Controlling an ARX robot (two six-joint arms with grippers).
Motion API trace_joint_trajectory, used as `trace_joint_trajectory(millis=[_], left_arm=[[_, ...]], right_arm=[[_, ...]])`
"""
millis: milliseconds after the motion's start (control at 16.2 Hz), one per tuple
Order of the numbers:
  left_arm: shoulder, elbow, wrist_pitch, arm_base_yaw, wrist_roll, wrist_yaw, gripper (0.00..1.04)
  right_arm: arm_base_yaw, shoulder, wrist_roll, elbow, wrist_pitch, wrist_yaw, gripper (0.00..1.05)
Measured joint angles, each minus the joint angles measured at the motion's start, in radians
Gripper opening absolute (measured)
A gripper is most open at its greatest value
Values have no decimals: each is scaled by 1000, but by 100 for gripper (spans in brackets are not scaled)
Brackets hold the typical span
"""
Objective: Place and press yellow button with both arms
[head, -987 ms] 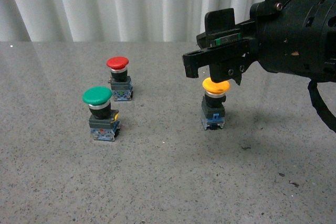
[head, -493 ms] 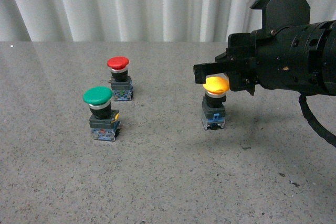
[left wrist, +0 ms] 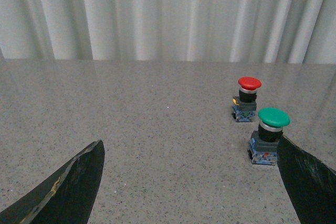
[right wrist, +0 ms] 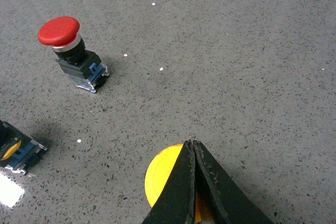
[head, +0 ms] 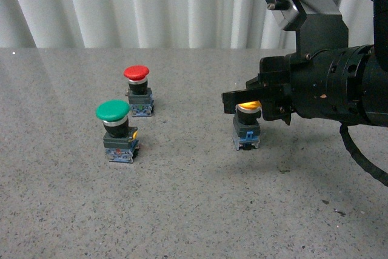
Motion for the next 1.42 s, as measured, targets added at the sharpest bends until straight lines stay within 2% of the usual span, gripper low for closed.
trace_joint_trajectory(millis=[308, 493, 863, 1110, 1233, 1295, 1357, 1419], left_arm=[[0, 0, 0, 0, 0, 0, 98], [0, 0, 0, 0, 0, 0, 98], [0, 0, 0, 0, 0, 0, 98], [0, 0, 0, 0, 0, 0, 98], [0, 0, 0, 0, 0, 0, 98], [0, 0, 0, 0, 0, 0, 98], [0, 0, 0, 0, 0, 0, 98], [0, 0, 0, 0, 0, 0, 98]], right_arm=[[-3, 19, 1, 32, -78, 21, 2], [-10, 3, 26, 25, -66, 11, 2], [-35, -272, 297, -16, 180, -80, 2], [-95, -440, 391, -164, 231, -112, 2], [-149, -604, 435, -289, 188, -124, 2], [-165, -718, 418, -337, 102, -68, 2], [-169, -854, 295, -383, -38, 129, 2], [-215, -979, 172, -452, -131, 222, 2]])
